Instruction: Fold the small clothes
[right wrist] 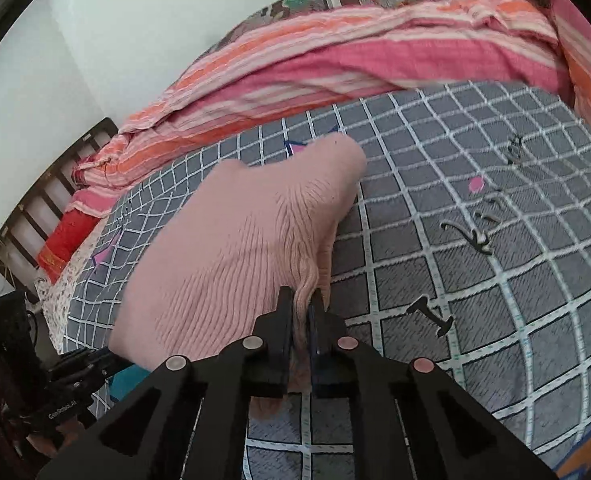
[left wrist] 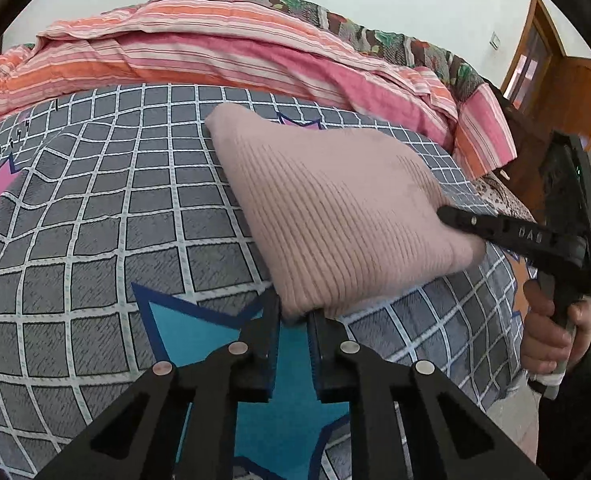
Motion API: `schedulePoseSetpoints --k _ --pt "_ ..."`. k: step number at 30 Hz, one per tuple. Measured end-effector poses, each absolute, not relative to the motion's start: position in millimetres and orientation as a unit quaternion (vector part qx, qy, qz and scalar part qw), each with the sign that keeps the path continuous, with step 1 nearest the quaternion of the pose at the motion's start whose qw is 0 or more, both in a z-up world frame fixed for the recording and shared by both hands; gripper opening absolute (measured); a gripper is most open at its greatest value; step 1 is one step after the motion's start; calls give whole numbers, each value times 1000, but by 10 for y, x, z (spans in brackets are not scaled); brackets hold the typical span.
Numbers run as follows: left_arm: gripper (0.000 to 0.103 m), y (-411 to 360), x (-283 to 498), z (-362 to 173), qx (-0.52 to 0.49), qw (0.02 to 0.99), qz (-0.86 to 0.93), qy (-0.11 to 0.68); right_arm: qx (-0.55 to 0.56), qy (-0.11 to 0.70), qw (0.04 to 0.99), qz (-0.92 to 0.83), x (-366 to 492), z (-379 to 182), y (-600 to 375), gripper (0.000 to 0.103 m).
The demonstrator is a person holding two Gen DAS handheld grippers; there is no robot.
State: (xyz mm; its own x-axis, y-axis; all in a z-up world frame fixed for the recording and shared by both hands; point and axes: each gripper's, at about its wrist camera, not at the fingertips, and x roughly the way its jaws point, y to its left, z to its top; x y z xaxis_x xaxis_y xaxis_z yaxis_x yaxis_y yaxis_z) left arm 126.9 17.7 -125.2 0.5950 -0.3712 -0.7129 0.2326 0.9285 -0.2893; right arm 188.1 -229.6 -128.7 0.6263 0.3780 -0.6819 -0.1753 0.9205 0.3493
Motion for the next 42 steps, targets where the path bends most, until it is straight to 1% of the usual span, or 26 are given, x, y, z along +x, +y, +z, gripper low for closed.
schedulePoseSetpoints --k 1,2,5,7,9,11,13,15,18,24,29,34,36,39,42 --pt "14 192 1258 -1236 -83 888 -171 418 124 400 895 155 1879 -1246 -2297 15" --pt "14 218 1238 -1211 -84 888 -174 418 120 394 898 155 1882 -1190 -2293 16" --pt "24 341 1162 -1137 -89 892 -174 407 95 372 911 150 1904 -1039 -2244 16" --pt "39 440 1112 -1076 -100 898 -175 392 78 359 919 146 1940 -962 -2196 16" --pt "44 539 1103 -1001 -117 900 -177 380 68 352 922 147 2003 -904 -2141 20" --pt "44 573 1185 -941 -118 902 -164 381 61 348 924 147 2062 -870 -2096 23" --pt "44 558 1287 -900 -113 904 -157 381 50 347 925 150 2122 -867 -2033 28" --pt "44 532 1385 -872 -109 905 -152 383 26 358 921 149 2195 -941 -1961 29" --pt "44 455 1537 -845 -97 903 -141 393 -15 404 908 109 2332 -1192 -1921 30" --pt "44 249 1714 -818 -76 905 -136 396 43 415 901 118 2385 -1363 -2150 31" --pt "44 149 1853 -819 -65 905 -124 401 48 414 901 120 2389 -1412 -2165 31" --pt "45 145 2032 -951 -77 898 -116 418 67 417 898 124 2406 -1466 -2201 32" --pt "47 142 2090 -1007 -76 896 -111 424 64 418 898 122 2410 -1457 -2180 32" --pt "47 155 2170 -1009 -83 895 -111 423 52 418 899 122 2420 -1351 -2163 34" --pt "47 158 2351 -1021 -79 895 -103 426 45 394 910 119 2474 -1186 -2133 34"
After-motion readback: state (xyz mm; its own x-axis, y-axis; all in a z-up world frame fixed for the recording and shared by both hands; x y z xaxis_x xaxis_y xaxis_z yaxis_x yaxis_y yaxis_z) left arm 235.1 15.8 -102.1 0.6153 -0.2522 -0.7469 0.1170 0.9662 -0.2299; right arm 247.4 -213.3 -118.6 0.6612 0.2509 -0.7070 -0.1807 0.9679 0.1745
